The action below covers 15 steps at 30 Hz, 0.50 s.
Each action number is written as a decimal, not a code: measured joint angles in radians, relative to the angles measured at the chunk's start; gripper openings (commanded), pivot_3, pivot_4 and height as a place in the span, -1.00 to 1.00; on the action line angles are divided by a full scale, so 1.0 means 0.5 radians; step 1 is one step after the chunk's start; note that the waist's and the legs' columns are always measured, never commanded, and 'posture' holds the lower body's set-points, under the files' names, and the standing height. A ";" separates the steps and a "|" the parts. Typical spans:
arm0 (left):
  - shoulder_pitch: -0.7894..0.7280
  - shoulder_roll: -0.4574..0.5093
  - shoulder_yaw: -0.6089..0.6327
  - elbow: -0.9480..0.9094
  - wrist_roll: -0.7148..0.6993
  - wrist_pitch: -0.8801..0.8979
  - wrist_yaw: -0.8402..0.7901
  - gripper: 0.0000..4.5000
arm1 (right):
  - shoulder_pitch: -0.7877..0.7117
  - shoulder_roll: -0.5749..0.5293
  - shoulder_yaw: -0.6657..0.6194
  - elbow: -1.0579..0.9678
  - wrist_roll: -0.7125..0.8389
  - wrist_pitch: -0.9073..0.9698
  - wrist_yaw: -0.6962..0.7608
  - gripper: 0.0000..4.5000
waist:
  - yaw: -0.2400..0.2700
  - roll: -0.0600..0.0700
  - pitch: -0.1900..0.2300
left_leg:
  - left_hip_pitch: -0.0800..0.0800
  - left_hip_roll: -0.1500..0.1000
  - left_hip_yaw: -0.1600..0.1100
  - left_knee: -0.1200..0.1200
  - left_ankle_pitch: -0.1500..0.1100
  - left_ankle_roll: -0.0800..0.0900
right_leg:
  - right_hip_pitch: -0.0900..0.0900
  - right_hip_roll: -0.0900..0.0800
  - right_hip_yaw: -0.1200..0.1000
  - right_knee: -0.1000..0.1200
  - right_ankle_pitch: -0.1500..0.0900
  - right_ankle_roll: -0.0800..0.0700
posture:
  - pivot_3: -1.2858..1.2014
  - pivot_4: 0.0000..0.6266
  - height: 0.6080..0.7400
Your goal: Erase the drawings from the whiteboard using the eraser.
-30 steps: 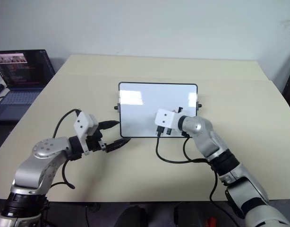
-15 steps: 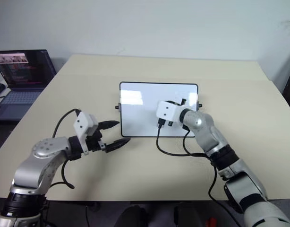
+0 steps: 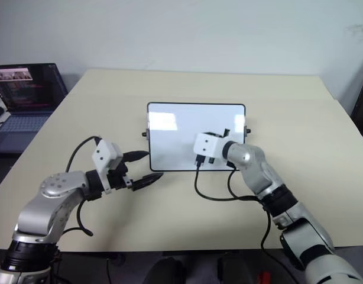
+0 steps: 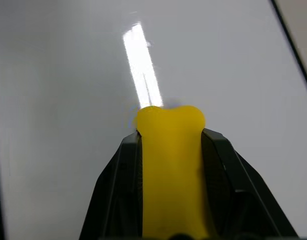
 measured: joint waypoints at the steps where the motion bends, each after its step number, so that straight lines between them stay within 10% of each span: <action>1: 0.000 0.000 0.000 0.000 0.000 0.000 0.000 1.00 | -0.002 -0.001 -0.018 0.009 -0.001 -0.002 -0.009 -0.44 | 0.000 0.000 0.000 | 0.000 0.000 0.000 0.000 0.000 0.000 | 0.000 0.000 0.000 -0.001 0.000 0.000 | 0.03 -0.52 1.00; 15: 0.000 -0.003 0.000 -0.001 0.000 0.000 0.003 1.00 | 0.131 -0.083 0.015 -0.154 -0.001 0.026 0.258 -0.44 | 0.001 0.000 0.000 | 0.000 0.000 0.000 -0.001 0.000 0.000 | 0.000 0.000 0.000 -0.001 0.000 0.000 | 0.03 -0.52 1.00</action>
